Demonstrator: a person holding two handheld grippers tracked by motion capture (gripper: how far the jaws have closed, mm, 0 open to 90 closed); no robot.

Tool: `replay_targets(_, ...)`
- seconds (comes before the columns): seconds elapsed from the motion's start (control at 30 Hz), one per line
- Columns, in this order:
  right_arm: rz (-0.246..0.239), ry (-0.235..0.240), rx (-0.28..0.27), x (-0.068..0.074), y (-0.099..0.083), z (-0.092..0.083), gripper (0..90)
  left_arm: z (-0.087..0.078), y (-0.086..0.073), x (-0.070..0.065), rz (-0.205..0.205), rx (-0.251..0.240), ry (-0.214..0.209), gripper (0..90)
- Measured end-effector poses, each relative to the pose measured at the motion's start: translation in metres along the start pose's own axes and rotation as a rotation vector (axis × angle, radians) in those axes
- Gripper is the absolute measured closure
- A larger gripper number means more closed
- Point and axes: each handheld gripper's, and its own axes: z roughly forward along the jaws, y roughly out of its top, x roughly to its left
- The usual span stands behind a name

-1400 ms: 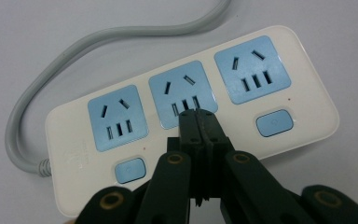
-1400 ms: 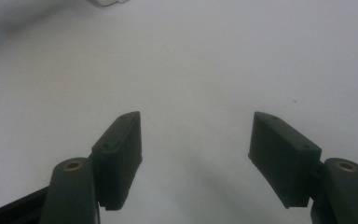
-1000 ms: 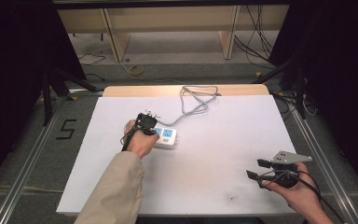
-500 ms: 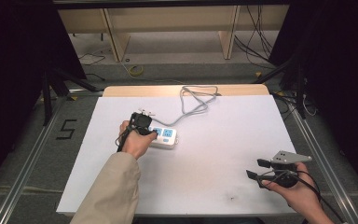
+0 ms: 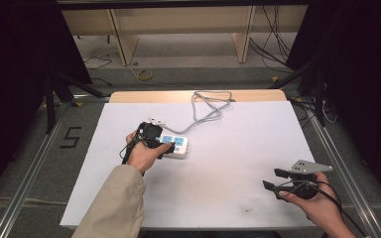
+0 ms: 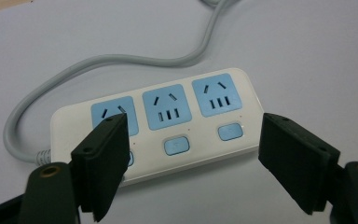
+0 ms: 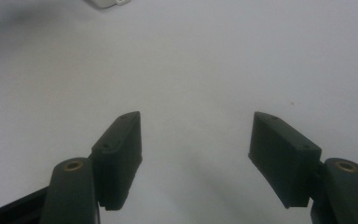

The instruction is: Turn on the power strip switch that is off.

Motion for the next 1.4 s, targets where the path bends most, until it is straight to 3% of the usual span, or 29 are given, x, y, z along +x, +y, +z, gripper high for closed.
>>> replay_targets(0.23,-0.001,-0.001,-0.002,-0.001,0.0,0.0,34.5,-0.01,-0.001,-0.005,0.037,-0.054,-0.005,21.2)
replay_targets(0.57,-0.001,-0.005,-0.003,-0.002,0.001,-0.001,34.5,-0.025,-0.019,-0.011,0.067,-0.13,-0.043,18.7)
replay_targets(1.03,0.001,-0.008,-0.013,-0.003,0.001,-0.001,34.4,-0.037,-0.037,-0.008,0.075,-0.152,-0.036,16.9)
replay_targets(1.4,0.002,-0.01,-0.014,-0.004,0.002,-0.002,34.4,-0.047,-0.054,-0.007,0.104,-0.165,-0.041,16.7)
